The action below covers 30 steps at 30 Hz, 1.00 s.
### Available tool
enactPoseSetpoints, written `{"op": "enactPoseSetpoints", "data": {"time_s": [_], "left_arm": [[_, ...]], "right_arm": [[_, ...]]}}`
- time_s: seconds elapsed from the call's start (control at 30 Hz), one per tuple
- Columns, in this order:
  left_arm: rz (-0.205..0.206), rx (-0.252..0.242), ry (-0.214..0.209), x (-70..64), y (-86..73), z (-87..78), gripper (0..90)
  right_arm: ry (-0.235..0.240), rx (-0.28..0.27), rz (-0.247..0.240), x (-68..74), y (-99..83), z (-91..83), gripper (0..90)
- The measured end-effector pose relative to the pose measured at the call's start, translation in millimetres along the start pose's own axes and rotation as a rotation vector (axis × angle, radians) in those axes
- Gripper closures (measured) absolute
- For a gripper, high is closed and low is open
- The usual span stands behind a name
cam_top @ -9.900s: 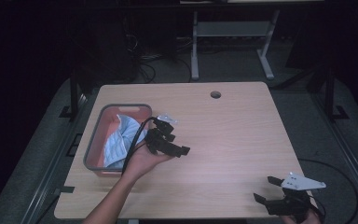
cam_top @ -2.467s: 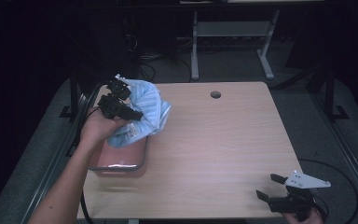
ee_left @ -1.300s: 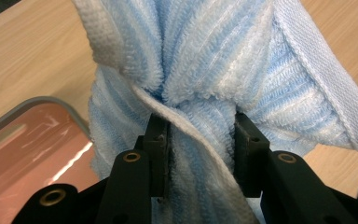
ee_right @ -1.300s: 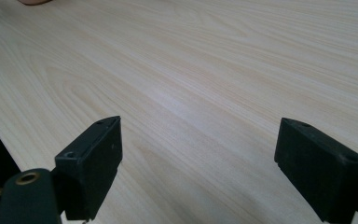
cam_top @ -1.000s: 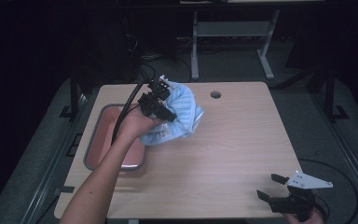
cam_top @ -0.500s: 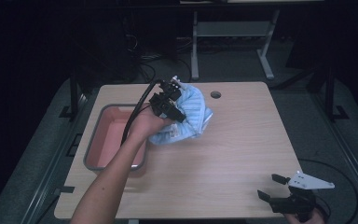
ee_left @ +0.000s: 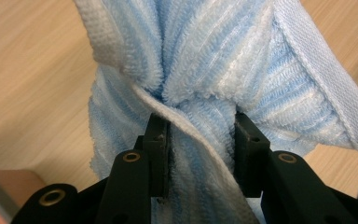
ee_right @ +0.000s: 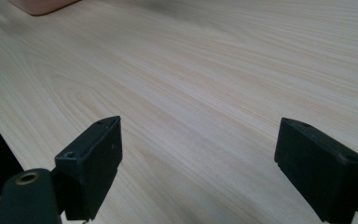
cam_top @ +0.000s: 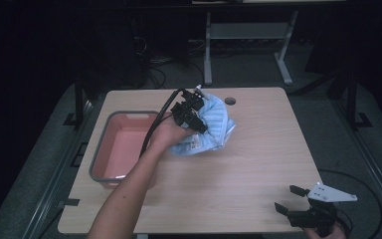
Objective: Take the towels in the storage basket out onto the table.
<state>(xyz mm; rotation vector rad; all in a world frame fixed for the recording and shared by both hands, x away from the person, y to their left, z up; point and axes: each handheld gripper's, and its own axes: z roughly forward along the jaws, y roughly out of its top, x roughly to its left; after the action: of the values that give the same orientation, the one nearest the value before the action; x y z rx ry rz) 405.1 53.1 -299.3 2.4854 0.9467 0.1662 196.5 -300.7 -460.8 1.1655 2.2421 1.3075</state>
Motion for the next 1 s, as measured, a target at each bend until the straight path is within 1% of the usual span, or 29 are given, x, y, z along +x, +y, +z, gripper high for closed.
{"op": "enactPoseSetpoints", "data": {"time_s": [0.07,0.23,0.3,0.37,0.47,0.6,0.73,0.83,0.87,1.0], "left_arm": [[0.006,0.000,-0.003,-1.3,1.6,3.9,63.8],[0.001,0.002,-0.014,-3.7,3.8,11.2,63.7],[0.004,0.006,-0.020,-4.8,5.0,17.0,63.6],[0.005,0.014,-0.017,-5.6,5.7,20.5,63.6],[-0.002,0.013,-0.023,-6.5,6.8,24.7,63.5],[-0.001,0.012,-0.028,-8.4,8.6,30.0,63.4],[-0.014,0.010,-0.037,-9.7,8.0,36.2,63.5],[-0.016,0.019,-0.044,-9.8,7.3,39.9,63.0],[-0.011,0.024,-0.057,-10.5,6.4,42.9,62.9],[-0.014,0.025,-0.062,-11.1,5.6,50.3,62.9]], "right_arm": [[0.000,-0.003,0.001,-0.4,-0.1,0.0,14.4],[0.003,-0.002,0.001,-0.2,0.0,0.1,14.4],[0.003,-0.003,0.001,0.0,-0.1,0.0,14.4],[0.004,-0.006,0.000,0.1,-0.2,-0.1,14.4],[0.004,-0.008,0.002,0.2,0.1,-0.4,14.4],[0.003,-0.009,-0.001,-0.2,0.3,-0.7,14.4],[0.001,-0.009,0.001,-0.4,0.4,-1.1,14.4],[0.002,-0.010,-0.003,-0.6,0.4,-0.8,14.4],[0.002,-0.010,-0.003,-0.5,0.4,-0.7,14.4],[0.004,-0.009,0.002,-0.6,0.2,-0.3,14.4]]}}
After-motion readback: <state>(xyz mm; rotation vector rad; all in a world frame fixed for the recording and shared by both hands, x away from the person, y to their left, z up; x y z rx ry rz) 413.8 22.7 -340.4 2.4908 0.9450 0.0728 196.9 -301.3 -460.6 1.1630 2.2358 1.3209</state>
